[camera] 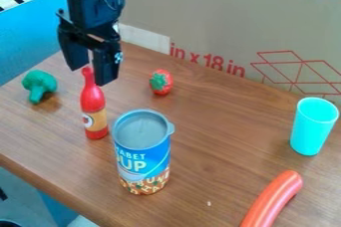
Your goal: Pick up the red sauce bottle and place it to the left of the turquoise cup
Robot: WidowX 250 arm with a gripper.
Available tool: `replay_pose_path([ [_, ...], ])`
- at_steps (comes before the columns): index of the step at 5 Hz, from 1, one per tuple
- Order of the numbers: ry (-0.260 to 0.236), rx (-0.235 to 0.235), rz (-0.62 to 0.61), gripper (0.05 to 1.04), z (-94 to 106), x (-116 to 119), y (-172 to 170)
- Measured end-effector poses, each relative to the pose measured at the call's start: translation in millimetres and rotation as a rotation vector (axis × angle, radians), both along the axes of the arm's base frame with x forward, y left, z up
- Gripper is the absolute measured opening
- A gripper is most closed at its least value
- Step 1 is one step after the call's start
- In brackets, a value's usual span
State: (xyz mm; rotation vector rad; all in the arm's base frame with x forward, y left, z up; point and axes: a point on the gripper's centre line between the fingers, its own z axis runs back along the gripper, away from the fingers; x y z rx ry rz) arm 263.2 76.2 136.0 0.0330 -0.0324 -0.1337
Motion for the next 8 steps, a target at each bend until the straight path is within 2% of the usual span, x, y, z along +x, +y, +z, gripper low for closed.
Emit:
replay_pose_path([
  [1,0.004,0.020,0.003,1.001,0.5,-0.4,2.8],
  [2,-0.032,0.019,0.004,1.001,0.0,3.3,9.0],
  [3,0.004,0.016,0.010,1.001,-14.1,4.8,15.1],
  [4,0.005,0.013,0.006,1.001,-23.0,9.2,16.9],
  [5,-0.005,0.012,0.013,0.949,-24.1,10.7,16.9],
  [7,0.002,0.000,0.043,0.388,-30.5,6.6,14.1],
  [8,-0.008,-0.011,0.053,0.349,-29.2,7.6,11.9],
])
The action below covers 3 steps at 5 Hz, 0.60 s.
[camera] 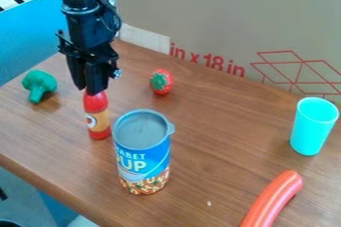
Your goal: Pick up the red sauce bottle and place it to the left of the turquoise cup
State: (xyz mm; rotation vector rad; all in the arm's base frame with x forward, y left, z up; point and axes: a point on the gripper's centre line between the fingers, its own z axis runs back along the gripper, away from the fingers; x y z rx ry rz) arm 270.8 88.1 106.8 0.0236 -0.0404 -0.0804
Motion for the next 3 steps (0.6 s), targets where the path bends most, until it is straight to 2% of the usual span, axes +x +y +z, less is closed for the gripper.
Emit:
replay_pose_path([
  [1,-0.004,0.010,-0.005,0.349,12.1,-1.5,-12.3],
  [2,-0.055,0.021,-0.015,0.349,33.0,13.2,-28.4],
  [3,-0.149,0.038,-0.110,0.349,59.5,49.5,-66.9],
])
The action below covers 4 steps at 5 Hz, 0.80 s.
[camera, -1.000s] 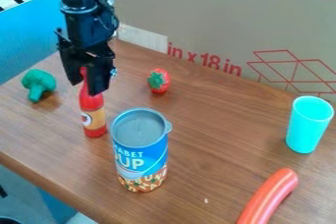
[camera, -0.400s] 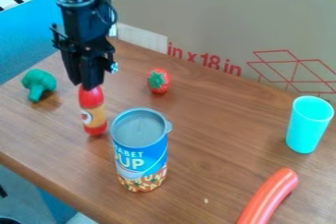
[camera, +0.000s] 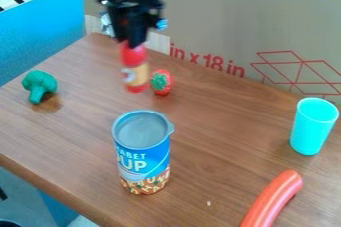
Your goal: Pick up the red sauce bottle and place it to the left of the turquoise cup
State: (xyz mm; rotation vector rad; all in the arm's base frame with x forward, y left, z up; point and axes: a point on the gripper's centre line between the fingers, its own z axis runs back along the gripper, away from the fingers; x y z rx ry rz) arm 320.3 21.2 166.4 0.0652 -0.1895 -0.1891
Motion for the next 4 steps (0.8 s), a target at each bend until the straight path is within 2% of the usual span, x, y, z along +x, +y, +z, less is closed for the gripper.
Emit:
replay_pose_path([
  [3,0.050,-0.046,-0.187,0.349,-26.3,67.9,-106.2],
  [4,0.068,-0.132,-0.175,0.349,-36.1,73.7,-118.7],
])
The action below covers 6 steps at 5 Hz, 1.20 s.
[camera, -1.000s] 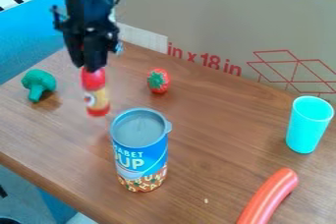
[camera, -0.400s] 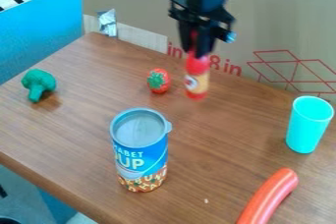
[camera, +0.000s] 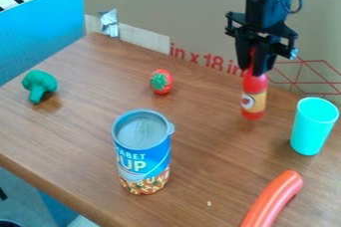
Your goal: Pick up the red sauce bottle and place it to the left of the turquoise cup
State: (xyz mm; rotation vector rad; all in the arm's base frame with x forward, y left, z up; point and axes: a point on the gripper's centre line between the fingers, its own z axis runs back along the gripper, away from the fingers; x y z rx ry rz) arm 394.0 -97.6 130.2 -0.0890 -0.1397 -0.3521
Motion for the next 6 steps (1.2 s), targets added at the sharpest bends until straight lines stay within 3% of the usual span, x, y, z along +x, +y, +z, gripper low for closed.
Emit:
replay_pose_path([
  [1,0.054,-0.022,0.011,0.350,-15.4,1.8,-6.1],
  [2,0.069,-0.042,0.033,0.349,-17.9,8.8,-3.9],
  [3,0.075,-0.044,0.064,0.420,-18.7,9.8,-0.2],
  [4,0.084,-0.030,0.089,0.730,-25.7,5.9,2.1],
  [5,0.020,-0.095,0.116,0.992,-18.1,-4.4,1.3],
  [6,-0.061,-0.117,0.149,1.006,11.9,-15.3,1.7],
])
